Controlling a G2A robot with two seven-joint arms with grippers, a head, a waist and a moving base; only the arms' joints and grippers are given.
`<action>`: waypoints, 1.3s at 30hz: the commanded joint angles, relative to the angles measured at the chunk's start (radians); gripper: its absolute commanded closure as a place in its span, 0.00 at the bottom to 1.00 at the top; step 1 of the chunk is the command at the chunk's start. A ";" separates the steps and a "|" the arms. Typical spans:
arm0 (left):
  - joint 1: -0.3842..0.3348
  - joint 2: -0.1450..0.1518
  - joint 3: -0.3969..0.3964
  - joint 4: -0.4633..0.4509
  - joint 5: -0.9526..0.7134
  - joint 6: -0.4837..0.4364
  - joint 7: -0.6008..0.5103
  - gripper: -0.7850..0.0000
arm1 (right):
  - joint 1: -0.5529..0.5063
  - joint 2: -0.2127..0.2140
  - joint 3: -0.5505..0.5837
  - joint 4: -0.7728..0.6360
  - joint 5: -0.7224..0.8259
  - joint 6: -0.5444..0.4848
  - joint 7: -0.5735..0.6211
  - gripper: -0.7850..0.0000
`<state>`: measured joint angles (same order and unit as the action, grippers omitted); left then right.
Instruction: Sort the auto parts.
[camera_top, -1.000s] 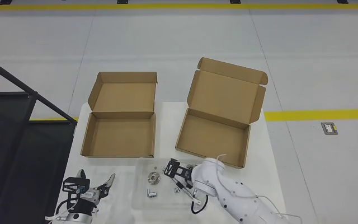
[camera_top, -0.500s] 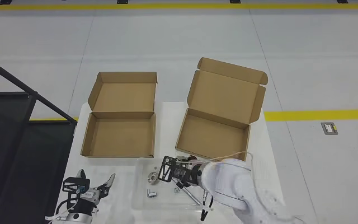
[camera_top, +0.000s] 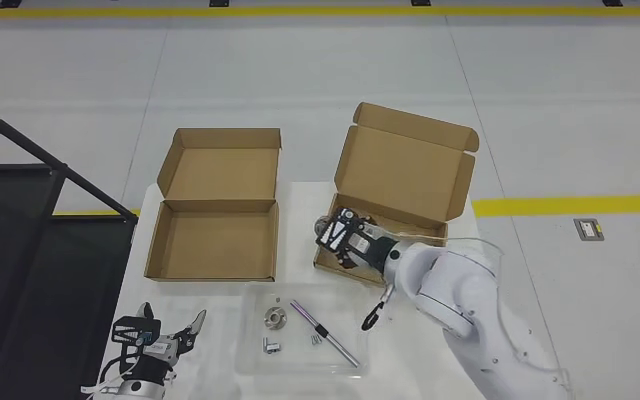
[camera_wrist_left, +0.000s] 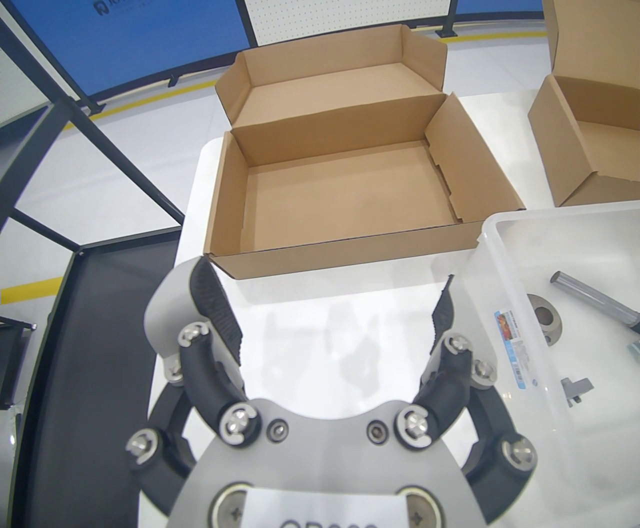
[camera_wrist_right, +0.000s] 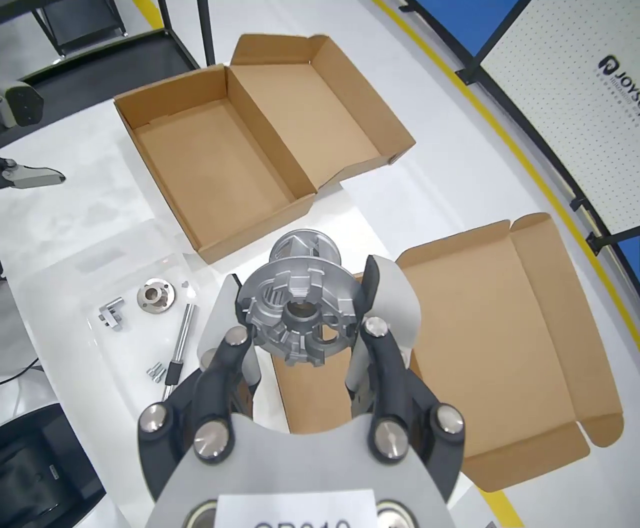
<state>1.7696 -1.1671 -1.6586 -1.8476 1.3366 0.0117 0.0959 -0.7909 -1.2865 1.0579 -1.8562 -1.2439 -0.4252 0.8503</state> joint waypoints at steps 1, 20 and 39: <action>0.000 0.000 0.000 0.000 0.000 0.000 0.000 0.00 | -0.002 0.000 0.000 -0.013 -0.001 0.001 0.001 1.00; 0.000 0.000 0.000 0.000 0.000 0.000 0.000 0.00 | 0.220 -0.066 -0.088 0.448 0.128 0.361 -0.062 1.00; 0.000 0.000 0.000 0.000 0.000 0.000 0.000 0.00 | 0.557 -0.287 -0.430 1.214 0.134 0.404 -0.070 1.00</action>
<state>1.7696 -1.1671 -1.6586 -1.8476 1.3366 0.0117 0.0959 -0.2403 -1.5641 0.6371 -0.6634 -1.1090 -0.0186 0.7826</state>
